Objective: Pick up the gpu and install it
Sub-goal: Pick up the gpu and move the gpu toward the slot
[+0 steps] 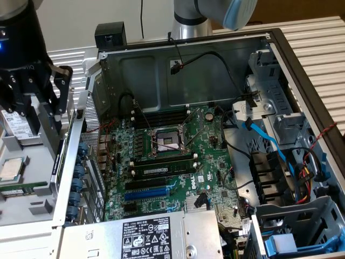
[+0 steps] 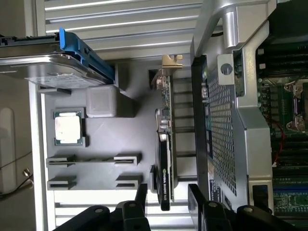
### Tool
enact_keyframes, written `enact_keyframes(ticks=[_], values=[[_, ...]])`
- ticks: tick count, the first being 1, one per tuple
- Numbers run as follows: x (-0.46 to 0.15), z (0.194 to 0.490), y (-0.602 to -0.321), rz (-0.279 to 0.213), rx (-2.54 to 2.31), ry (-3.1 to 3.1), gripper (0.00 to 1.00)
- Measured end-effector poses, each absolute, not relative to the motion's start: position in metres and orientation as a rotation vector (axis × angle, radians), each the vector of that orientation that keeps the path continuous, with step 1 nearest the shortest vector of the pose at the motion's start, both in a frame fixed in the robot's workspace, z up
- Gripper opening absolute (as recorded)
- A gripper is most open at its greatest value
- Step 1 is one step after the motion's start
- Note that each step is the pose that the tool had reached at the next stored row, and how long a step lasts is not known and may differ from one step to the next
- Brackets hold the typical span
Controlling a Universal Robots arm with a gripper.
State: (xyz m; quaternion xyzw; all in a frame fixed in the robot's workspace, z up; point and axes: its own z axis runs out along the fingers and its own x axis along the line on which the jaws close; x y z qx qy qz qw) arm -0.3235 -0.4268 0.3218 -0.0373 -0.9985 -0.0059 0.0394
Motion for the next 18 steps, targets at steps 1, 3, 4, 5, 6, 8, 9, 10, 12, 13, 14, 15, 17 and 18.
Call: enact_keyframes(ticks=[1,3,4,5,6,8,9,10,12,13,14,15,17,18], values=[[-0.3235,0.3199,-0.4282,-0.018,-0.114,-3.061,0.46],[-0.3236,0.3182,-0.4289,-0.018,-0.114,-3.060,0.46],[-0.3236,0.3182,-0.4289,-0.018,-0.114,-3.060,0.46],[-0.3236,0.3182,-0.4289,-0.017,-0.114,-3.060,0.46],[-0.3235,0.3181,-0.4290,-0.018,-0.114,-3.060,0.46],[-0.3235,0.3174,-0.4308,-0.018,-0.115,-3.060,0.46],[-0.3235,0.3168,-0.4317,-0.018,-0.116,-3.060,0.46],[-0.3235,0.3163,-0.4325,-0.018,-0.117,-3.060,0.46],[-0.3235,0.3152,-0.4343,-0.018,-0.123,-3.060,0.46],[-0.3235,0.3148,-0.4350,-0.018,-0.128,-3.060,0.46],[-0.3235,0.3143,-0.4355,-0.019,-0.136,-3.060,0.46],[-0.3235,0.3140,-0.4359,-0.019,-0.144,-3.059,0.46],[-0.3236,0.3140,-0.4360,-0.019,-0.154,-3.059,0.46],[-0.3236,0.3140,-0.4361,-0.019,-0.154,-3.059,0.46]])
